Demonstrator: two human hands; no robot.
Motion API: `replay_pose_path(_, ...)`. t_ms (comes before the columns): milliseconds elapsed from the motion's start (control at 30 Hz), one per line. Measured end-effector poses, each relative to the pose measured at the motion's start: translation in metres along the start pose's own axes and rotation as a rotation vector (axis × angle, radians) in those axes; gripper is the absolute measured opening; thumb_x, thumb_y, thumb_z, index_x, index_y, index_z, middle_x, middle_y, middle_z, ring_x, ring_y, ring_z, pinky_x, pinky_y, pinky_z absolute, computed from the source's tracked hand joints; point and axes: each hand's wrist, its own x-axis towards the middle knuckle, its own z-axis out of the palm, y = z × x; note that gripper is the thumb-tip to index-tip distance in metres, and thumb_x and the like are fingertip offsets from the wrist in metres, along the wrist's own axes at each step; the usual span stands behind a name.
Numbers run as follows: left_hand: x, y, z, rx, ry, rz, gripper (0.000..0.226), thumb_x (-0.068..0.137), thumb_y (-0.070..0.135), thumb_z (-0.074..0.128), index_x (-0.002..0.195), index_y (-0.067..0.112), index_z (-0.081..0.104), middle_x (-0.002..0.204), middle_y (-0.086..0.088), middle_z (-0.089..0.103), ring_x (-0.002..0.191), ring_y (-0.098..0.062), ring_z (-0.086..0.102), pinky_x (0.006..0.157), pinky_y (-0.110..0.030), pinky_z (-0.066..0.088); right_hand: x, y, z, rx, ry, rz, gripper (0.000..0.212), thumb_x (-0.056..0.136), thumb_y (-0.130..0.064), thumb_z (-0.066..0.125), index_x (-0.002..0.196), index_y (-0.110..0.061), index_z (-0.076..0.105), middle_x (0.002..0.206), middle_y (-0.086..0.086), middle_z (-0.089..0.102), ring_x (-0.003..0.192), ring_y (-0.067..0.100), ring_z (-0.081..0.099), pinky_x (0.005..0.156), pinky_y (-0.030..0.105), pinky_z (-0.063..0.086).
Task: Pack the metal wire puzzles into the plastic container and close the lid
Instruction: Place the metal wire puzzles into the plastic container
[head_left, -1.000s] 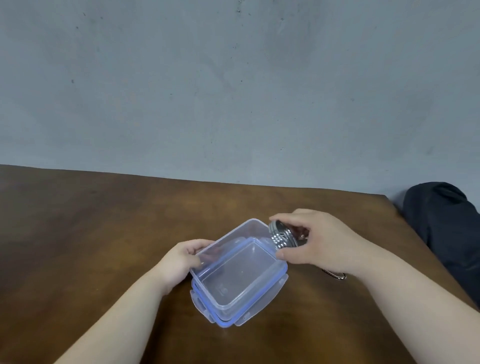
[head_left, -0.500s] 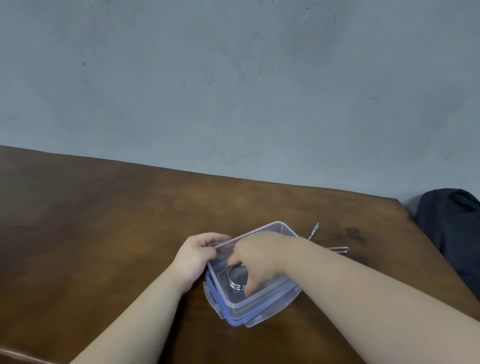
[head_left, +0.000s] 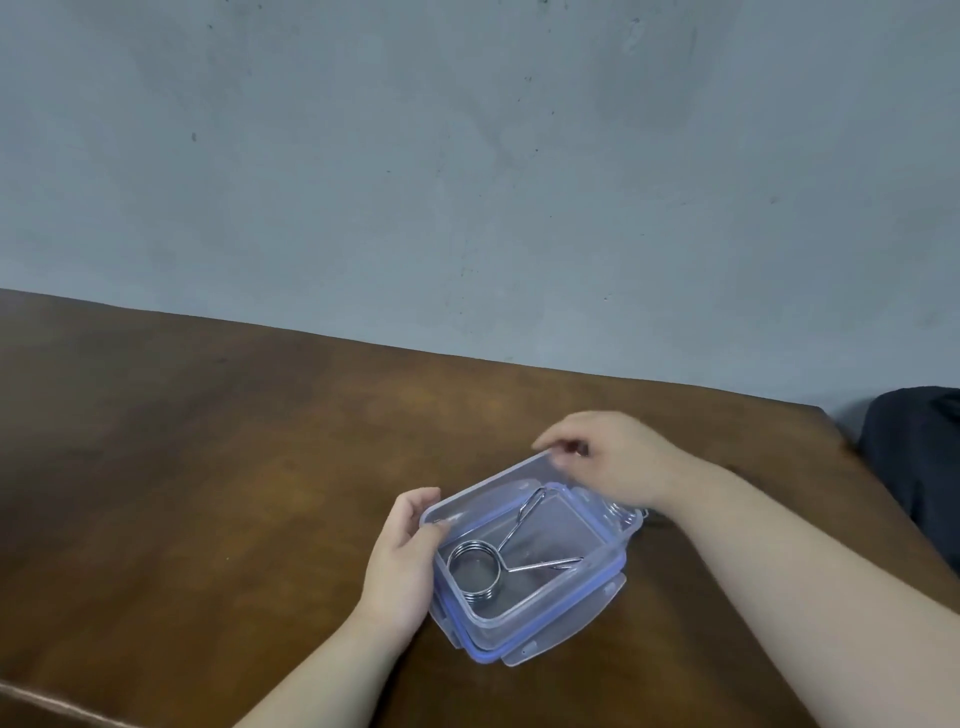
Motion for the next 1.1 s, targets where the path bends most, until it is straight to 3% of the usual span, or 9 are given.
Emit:
replay_pose_path(67,0.003,0.001,0.003,0.001,0.011,-0.02,0.026,0.097,0.006,0.048,0.104,0.024,0.066,0.089,0.01,0.076,0.074,-0.006,0.07,0.072,-0.031,0.05,-0.005,0.033,-0.009,-0.036,0.083,0.094,0.044,0.089,0.004,0.054,0.114,-0.025,0.075,0.107,-0.009,0.07,0.103,0.013,0.063,0.094,0.029,0.048)
replay_pose_path(167,0.009,0.005,0.006,-0.053,-0.007,-0.046,0.026,0.096,0.004,0.044,0.097,0.014,0.068,0.086,-0.006,0.075,0.075,-0.019,0.069,0.071,-0.037,0.052,-0.014,0.07,-0.009,-0.161,-0.115,0.205,0.067,0.082,0.01,0.05,0.135,-0.029,0.062,0.14,-0.006,0.058,0.132,0.017,0.05,0.11,0.03,0.038)
replay_pose_path(300,0.018,0.009,0.012,-0.108,-0.087,-0.035,0.011,0.091,0.004,0.057,0.092,-0.002,0.066,0.078,-0.013,0.072,0.069,-0.024,0.067,0.063,-0.035,0.053,-0.024,0.091,0.004,-0.218,-0.33,0.209,0.061,0.092,-0.016,0.06,0.145,-0.043,0.047,0.156,-0.015,0.045,0.154,0.011,0.015,0.126,0.052,0.001)
replay_pose_path(433,0.037,0.009,0.016,-0.113,-0.142,-0.065,0.01,0.083,0.003,0.066,0.089,-0.005,0.066,0.078,-0.015,0.07,0.071,-0.029,0.065,0.064,-0.036,0.052,-0.027,0.099,0.01,-0.301,-0.303,0.215,0.053,0.086,-0.038,0.07,0.134,-0.048,0.051,0.133,-0.015,0.061,0.145,0.019,0.037,0.122,0.059,-0.011)
replay_pose_path(600,0.063,0.009,0.023,-0.108,-0.193,-0.038,0.027,0.091,-0.005,0.048,0.087,-0.005,0.074,0.098,-0.029,0.075,0.088,-0.033,0.069,0.081,-0.042,0.053,-0.046,0.111,0.003,-0.27,-0.208,0.276,0.04,0.074,-0.032,0.075,0.109,-0.039,0.057,0.094,-0.015,0.067,0.097,0.004,0.062,0.125,0.049,-0.001)
replay_pose_path(700,0.071,0.013,0.028,-0.107,-0.247,-0.03,0.042,0.095,-0.008,0.042,0.078,0.003,0.078,0.093,-0.024,0.077,0.089,-0.032,0.069,0.083,-0.041,0.053,-0.06,0.12,-0.008,-0.091,-0.088,0.364,0.039,0.068,-0.02,0.074,0.097,-0.036,0.052,0.081,-0.009,0.067,0.074,0.005,0.063,0.094,0.028,0.046)
replay_pose_path(767,0.074,0.013,0.031,-0.112,-0.274,-0.036,0.044,0.095,-0.008,0.042,0.075,0.005,0.079,0.09,-0.022,0.076,0.087,-0.032,0.069,0.082,-0.04,0.052,-0.067,0.121,-0.014,-0.052,-0.073,0.4,0.04,0.067,-0.019,0.076,0.095,-0.036,0.053,0.083,-0.006,0.068,0.073,0.01,0.064,0.069,0.03,0.051)
replay_pose_path(933,0.078,0.011,0.032,-0.083,-0.29,-0.019,0.04,0.098,-0.005,0.043,0.083,0.002,0.08,0.093,-0.021,0.078,0.091,-0.032,0.069,0.092,-0.046,0.053,-0.056,0.079,-0.048,0.058,0.106,0.339,0.043,0.068,-0.026,0.089,0.094,-0.035,0.056,0.083,-0.011,0.067,0.072,0.005,0.061,0.062,0.024,0.043)
replay_pose_path(1100,0.077,0.01,0.031,-0.08,-0.281,-0.009,0.032,0.099,0.003,0.051,0.092,0.003,0.082,0.099,-0.021,0.079,0.095,-0.034,0.072,0.092,-0.046,0.055,-0.025,-0.016,-0.042,-0.071,-0.069,0.086,0.054,0.067,-0.04,0.087,0.111,-0.042,0.056,0.098,-0.017,0.068,0.085,0.001,0.063,0.073,0.027,0.053)
